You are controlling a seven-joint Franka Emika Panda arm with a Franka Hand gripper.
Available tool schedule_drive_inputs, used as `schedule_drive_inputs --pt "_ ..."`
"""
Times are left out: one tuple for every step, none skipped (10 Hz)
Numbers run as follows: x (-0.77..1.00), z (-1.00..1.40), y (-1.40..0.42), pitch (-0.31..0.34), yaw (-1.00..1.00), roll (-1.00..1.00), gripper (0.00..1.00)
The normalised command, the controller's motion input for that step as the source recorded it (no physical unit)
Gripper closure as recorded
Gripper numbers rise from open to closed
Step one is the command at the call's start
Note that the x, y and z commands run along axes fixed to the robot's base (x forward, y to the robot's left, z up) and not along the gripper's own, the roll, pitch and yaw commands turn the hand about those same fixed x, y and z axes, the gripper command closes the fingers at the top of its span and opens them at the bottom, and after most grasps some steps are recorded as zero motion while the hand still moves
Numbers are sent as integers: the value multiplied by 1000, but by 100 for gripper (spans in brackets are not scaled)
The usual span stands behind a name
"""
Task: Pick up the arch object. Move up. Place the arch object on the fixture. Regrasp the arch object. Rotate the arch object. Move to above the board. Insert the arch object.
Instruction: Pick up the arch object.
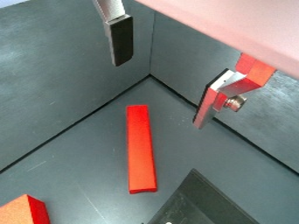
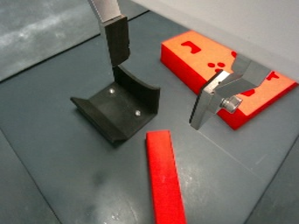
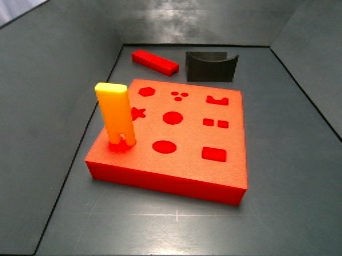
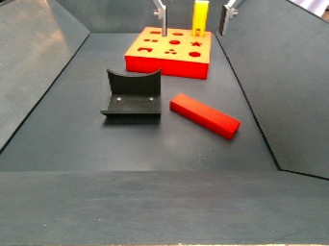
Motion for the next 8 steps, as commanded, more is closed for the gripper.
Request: schedule_drive_inputs --pt "-137 -689 37 -100 1000 46 0" --pt "-123 -771 3 -76 1000 0 0" --pt "0 -869 0 0 1000 30 0" --pt "0 -957 -49 20 986 3 0" --pt "137 -1000 0 0 689 0 0" --pt "0 -1000 31 -6 391 0 0" --pt "-17 -1000 0 -20 231 -6 0" --pt "-29 -1000 0 -27 206 -10 0"
